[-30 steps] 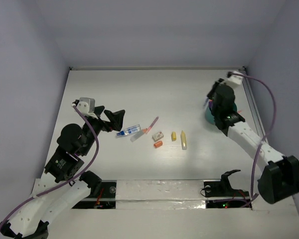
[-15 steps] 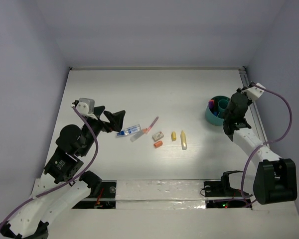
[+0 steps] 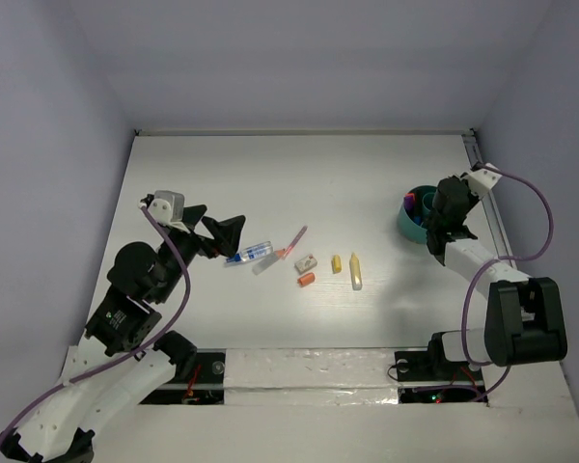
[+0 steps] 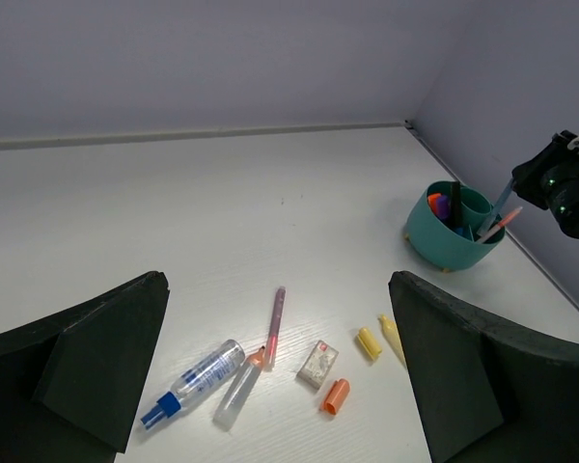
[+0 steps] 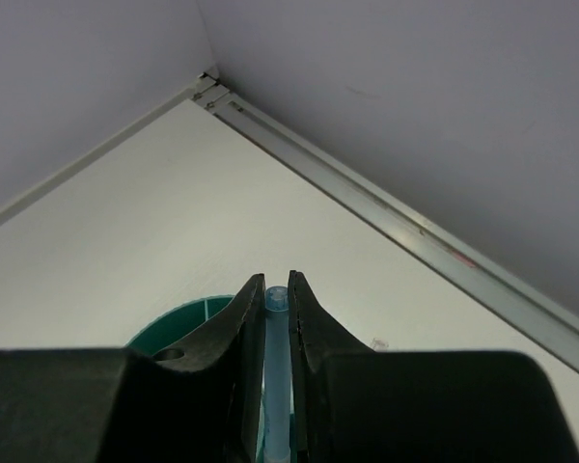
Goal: Sort the stationery into containers
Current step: Place the pen in the storage box, then pick up the pen from the center of the board, then place the pen in the storage box.
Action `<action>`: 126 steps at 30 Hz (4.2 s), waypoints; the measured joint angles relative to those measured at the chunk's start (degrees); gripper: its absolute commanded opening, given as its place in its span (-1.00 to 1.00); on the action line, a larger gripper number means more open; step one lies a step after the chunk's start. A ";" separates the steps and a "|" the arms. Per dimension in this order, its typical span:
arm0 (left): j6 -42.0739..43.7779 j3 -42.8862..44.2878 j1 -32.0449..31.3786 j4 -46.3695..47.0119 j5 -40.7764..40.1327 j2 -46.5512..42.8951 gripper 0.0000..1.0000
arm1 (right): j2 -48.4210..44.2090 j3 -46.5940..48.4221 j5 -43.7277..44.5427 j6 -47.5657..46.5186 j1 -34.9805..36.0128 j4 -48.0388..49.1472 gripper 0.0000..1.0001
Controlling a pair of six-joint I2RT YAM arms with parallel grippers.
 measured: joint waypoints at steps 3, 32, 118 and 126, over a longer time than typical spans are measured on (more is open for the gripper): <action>0.00 -0.28 0.00 0.35 0.04 -0.31 0.98 | 0.02 0.00 -0.68 2.45 -0.15 -0.98 -0.58; 0.04 -0.61 0.00 0.76 0.24 0.20 0.98 | 15.23 17.64 -35.17 13.51 28.74 -22.45 0.08; -0.44 -0.63 0.04 0.74 -2.45 0.48 0.98 | 2.60 18.78 -15.85 3.65 33.14 -10.16 -1.00; -3.80 -0.63 1.29 0.39 -4.63 2.43 0.98 | -16.28 0.13 -3.61 2.51 13.40 -8.31 -1.00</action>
